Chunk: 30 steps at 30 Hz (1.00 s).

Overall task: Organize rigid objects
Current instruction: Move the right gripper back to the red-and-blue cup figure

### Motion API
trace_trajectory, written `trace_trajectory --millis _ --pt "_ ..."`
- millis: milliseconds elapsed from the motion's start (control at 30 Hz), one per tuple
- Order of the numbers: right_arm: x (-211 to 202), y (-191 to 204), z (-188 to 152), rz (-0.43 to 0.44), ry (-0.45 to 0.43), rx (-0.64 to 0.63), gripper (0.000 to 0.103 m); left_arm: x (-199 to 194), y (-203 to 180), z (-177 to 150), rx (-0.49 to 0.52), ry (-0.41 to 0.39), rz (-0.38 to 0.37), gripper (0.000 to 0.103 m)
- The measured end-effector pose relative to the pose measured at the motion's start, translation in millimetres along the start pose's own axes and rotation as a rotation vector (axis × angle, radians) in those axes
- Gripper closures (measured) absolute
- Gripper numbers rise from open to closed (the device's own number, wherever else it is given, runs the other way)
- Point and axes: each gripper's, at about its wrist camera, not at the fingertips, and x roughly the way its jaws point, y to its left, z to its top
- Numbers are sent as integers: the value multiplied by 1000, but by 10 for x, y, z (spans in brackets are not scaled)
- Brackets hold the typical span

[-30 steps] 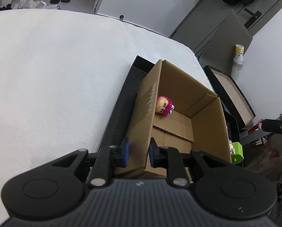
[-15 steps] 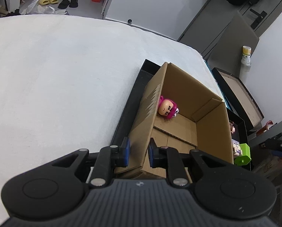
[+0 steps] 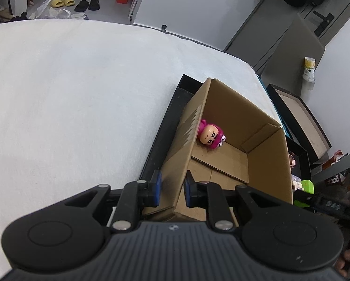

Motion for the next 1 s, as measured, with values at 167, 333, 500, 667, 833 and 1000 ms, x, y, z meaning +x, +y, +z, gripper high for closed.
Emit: trace_trajectory --millis 167,333,500,667,833,1000 --pt "190 102 -114 -30 2 -7 26 10 4 -5 -3 0 3 85" --pt "338 95 -136 -41 -12 -3 32 36 22 6 -14 7 3 84" --pt "529 126 -195 -49 16 -18 37 69 51 14 -24 13 -5 84" --pt "615 207 -241 -83 19 -66 39 66 75 15 -32 16 -15 84" --pt "586 219 -247 -90 13 -69 59 62 69 15 -29 14 -14 84" --pt "558 172 -226 -77 20 -61 65 58 36 15 -23 13 -4 84"
